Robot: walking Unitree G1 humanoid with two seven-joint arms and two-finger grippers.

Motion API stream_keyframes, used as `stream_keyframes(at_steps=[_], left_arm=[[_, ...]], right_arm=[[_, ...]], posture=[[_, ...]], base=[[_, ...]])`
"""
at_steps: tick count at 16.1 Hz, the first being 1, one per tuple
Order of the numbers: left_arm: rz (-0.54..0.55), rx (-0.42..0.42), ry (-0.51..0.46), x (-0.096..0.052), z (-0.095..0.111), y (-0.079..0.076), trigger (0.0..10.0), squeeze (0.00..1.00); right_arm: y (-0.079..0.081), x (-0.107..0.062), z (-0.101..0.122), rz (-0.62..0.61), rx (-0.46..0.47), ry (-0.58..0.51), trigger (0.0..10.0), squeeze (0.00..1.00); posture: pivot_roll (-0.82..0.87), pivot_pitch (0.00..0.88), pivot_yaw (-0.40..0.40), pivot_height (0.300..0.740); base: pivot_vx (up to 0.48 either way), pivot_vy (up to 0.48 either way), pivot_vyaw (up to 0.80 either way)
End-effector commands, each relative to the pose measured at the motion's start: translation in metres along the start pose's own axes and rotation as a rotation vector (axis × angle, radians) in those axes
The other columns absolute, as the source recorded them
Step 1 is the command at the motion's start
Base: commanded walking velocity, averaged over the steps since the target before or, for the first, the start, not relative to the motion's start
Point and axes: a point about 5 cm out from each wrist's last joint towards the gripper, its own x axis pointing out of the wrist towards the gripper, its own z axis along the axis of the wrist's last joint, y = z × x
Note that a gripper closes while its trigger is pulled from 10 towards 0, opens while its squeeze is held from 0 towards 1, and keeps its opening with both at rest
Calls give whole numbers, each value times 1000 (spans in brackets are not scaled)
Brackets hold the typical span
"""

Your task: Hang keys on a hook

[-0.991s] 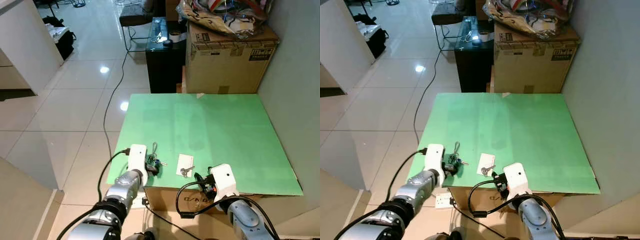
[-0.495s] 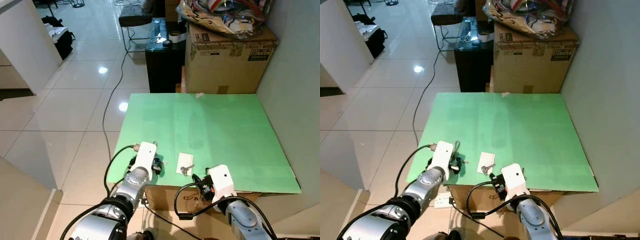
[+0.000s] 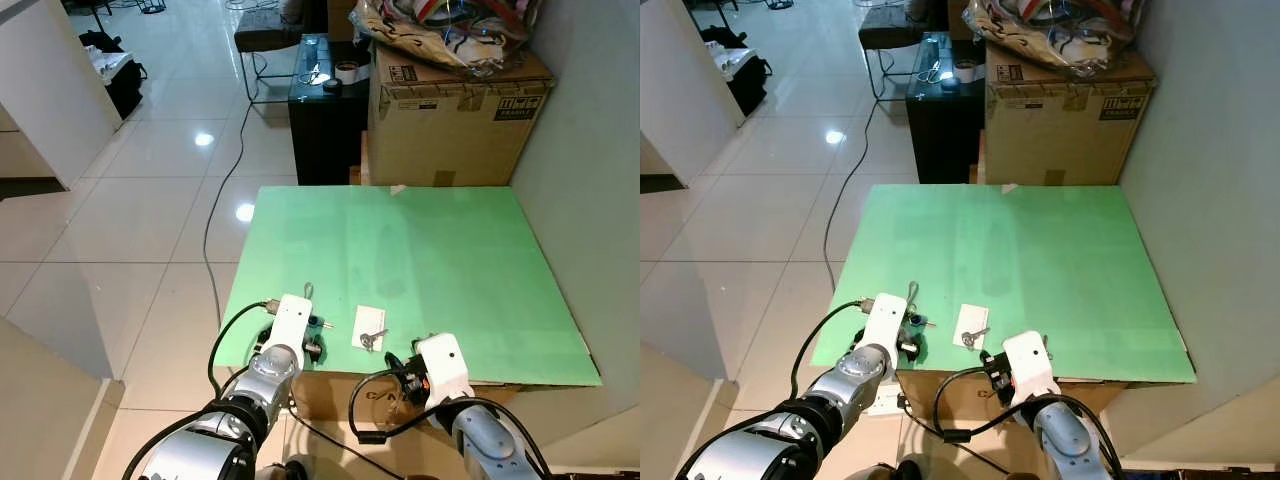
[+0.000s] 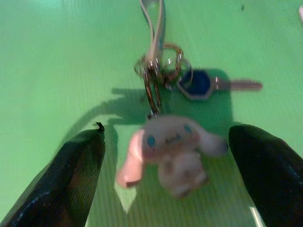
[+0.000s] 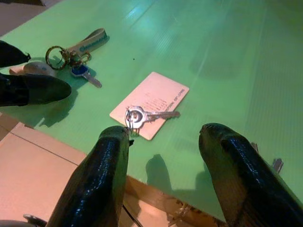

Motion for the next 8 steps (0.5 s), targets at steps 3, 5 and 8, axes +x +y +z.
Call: stream_keyframes(at_steps=[3,5,8], left_arm=[[-20,-21,41,0,-4,-4,10000,0],[-39,0,40,0,-3,-11,4235,0],[-75,5,10,0,5,-19,0,0]], right_arm=[[1,-2,4,18,1,-13,10000,0],[2,-2,3,25,0,-8,10000,0],[1,-1,3,35,-10,-6,10000,0]], posture=[[-248,64,99,740],[-252,65,96,740],[-260,64,96,740]], base=[[0,0,0],[0,0,0],[0,0,0]])
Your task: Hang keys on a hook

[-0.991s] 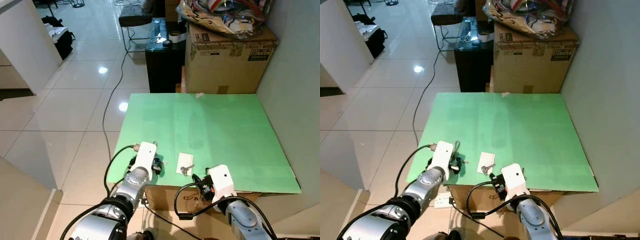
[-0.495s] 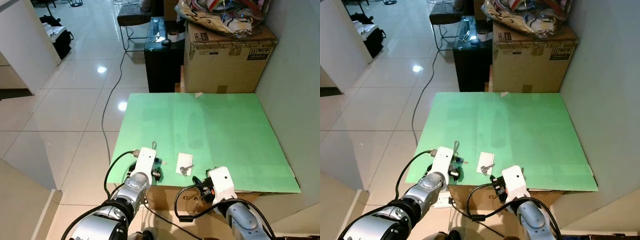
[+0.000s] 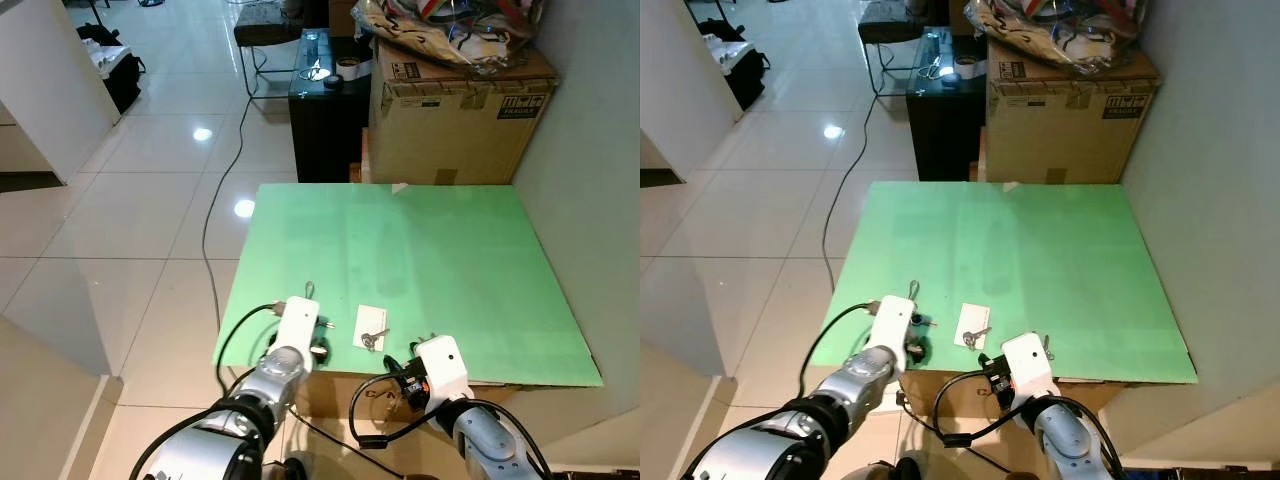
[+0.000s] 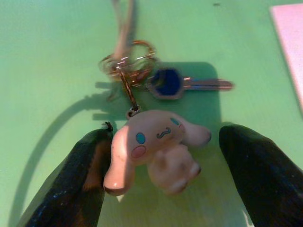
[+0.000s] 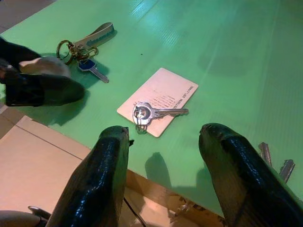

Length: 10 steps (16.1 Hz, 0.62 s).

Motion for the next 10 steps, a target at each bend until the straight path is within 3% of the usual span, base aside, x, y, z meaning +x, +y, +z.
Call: stream_keyframes(at_steps=[1,6,10], left_arm=[[-13,11,-1,0,3,-1,0,0],[-2,-20,60,-1,-10,3,0,0],[-11,-15,54,-1,-12,2,0,0]], right_arm=[[-1,-1,3,3,-3,-10,10000,0],[0,-3,1,2,3,-5,10000,0],[0,-6,-2,9,-2,5,10000,0]], posture=[[-264,62,99,740],[-268,55,99,740],[-272,45,89,740]], base=[[0,0,0],[0,0,0],[0,0,0]])
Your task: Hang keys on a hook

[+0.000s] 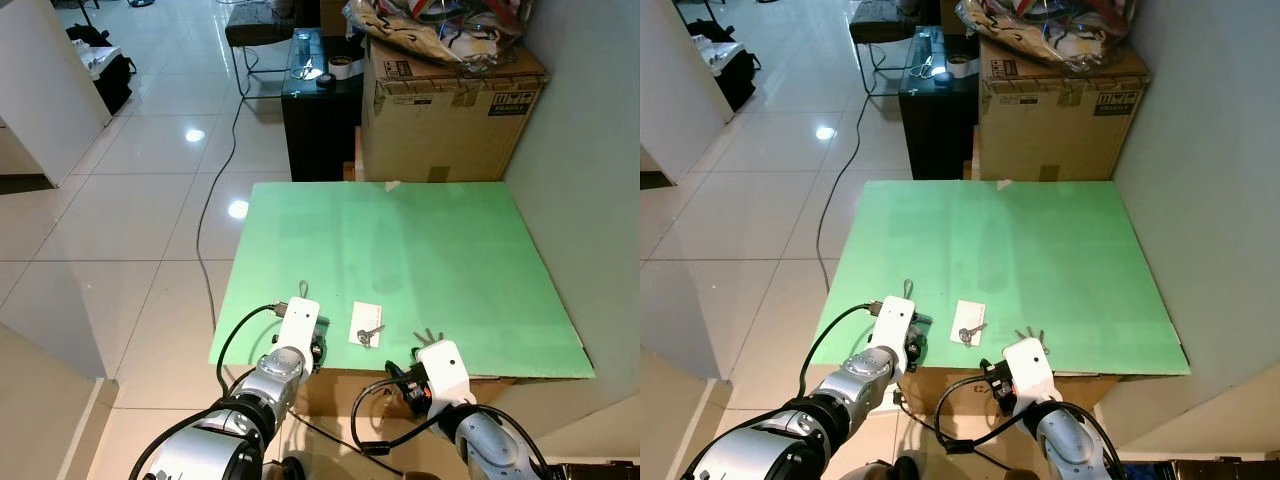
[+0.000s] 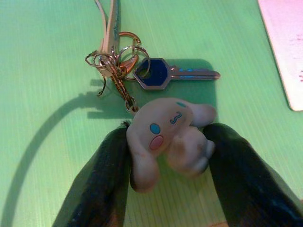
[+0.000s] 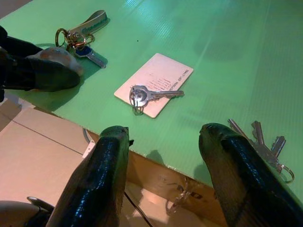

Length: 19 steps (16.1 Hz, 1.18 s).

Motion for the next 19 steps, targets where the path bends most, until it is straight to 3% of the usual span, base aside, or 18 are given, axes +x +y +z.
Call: stream_keyframes(at_steps=[1,5,8,10,12,13,14,16,17,19], left_arm=[[-8,-17,26,-1,-8,0,0,0],[-11,-86,-25,0,6,3,0,0],[22,-160,-119,0,30,25,0,0],[37,-203,-229,-6,40,60,0,0],[53,-239,-317,-13,49,81,0,0],[76,-227,-443,-25,63,100,0,0],[89,-202,-528,-34,72,109,0,0],[179,-40,-888,-95,104,133,0,0],[173,-29,-904,-105,102,133,0,0],[152,-44,-874,-105,89,125,0,0]], right_arm=[[1,-1,4,10,-1,-13,10000,0],[-1,2,6,6,-2,-19,10000,0],[-10,6,13,-28,4,-48,10000,0],[-20,12,28,-57,1,-95,10000,0],[-26,15,39,-72,9,-135,10000,0],[-33,19,52,-99,43,-179,10000,0],[-37,20,59,-119,67,-207,10000,0],[-52,18,85,-207,123,-335,10000,0],[-54,17,91,-233,121,-372,10000,0],[-57,16,93,-265,137,-401,10000,0]], posture=[[-271,41,88,740],[-260,31,90,740],[-226,0,96,740],[-192,0,95,740],[-167,0,90,740],[-130,0,78,740],[-112,0,72,740],[-77,0,54,740],[-65,0,46,740],[-44,0,24,740]], base=[[0,0,0],[0,0,0],[0,0,0],[0,0,0],[0,0,0],[0,0,0],[0,0,0],[0,0,0],[0,0,0],[0,0,0]])
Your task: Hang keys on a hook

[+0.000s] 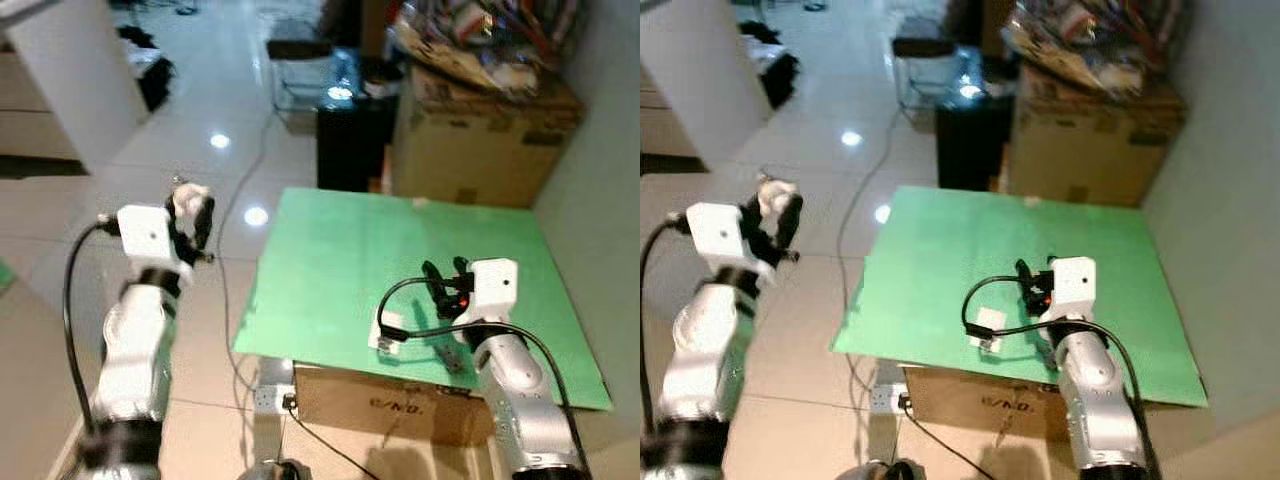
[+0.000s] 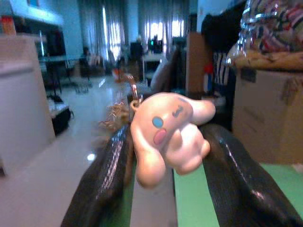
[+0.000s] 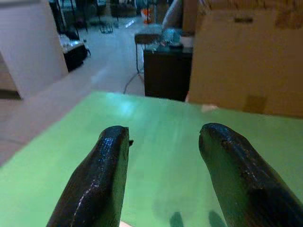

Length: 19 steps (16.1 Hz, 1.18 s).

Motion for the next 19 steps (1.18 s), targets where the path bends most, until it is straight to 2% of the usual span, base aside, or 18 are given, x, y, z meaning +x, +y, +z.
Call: stream_keyframes(at_steps=[1,2,4,6,8,10,11,12,13,15,19], left_arm=[[-17,-24,81,-4,-16,-12,7608,0],[-22,-31,118,-6,-21,-19,10000,0],[-20,-29,170,-5,-27,-25,10000,0],[-19,-51,213,-2,-34,-19,10000,0],[-64,-3,196,-19,-28,-16,10000,0],[-83,5,205,-46,-21,-9,10000,0],[-51,3,222,-51,-22,-8,10000,0],[-38,-9,232,-51,-24,-9,10000,0],[-30,-11,256,-52,-30,-15,10000,0],[-28,-12,258,-51,-30,-17,10000,0],[-2,-5,258,-43,-25,-13,10000,0]], right_arm=[[-3,3,5,-21,14,-25,10000,0],[-2,6,5,-31,23,-26,10000,0],[-2,10,8,-38,31,-28,10000,0],[-10,8,18,-126,-77,-101,10000,0],[-18,-13,24,-209,-175,-121,10000,0],[-14,-46,8,-150,-161,-23,10000,0],[-14,-60,0,-138,-152,13,10000,0],[-14,-63,-2,-136,-147,20,10000,0],[-14,-57,-1,-134,-127,17,10000,0],[-14,-48,3,-127,-120,2,10000,0],[-16,-28,4,-102,-76,17,10000,0]], posture=[[-42,0,16,740],[-42,0,10,740],[-39,0,5,740],[-48,0,16,740],[-49,0,23,740],[-51,0,26,740],[-53,0,23,740],[-55,0,20,740],[-57,0,15,740],[-55,0,9,740],[-39,0,4,740]], base=[[0,0,0],[0,0,0],[0,0,0],[0,0,0],[0,0,0],[0,0,0],[0,0,0],[0,0,0],[0,0,0],[0,0,0],[-158,0,0]])
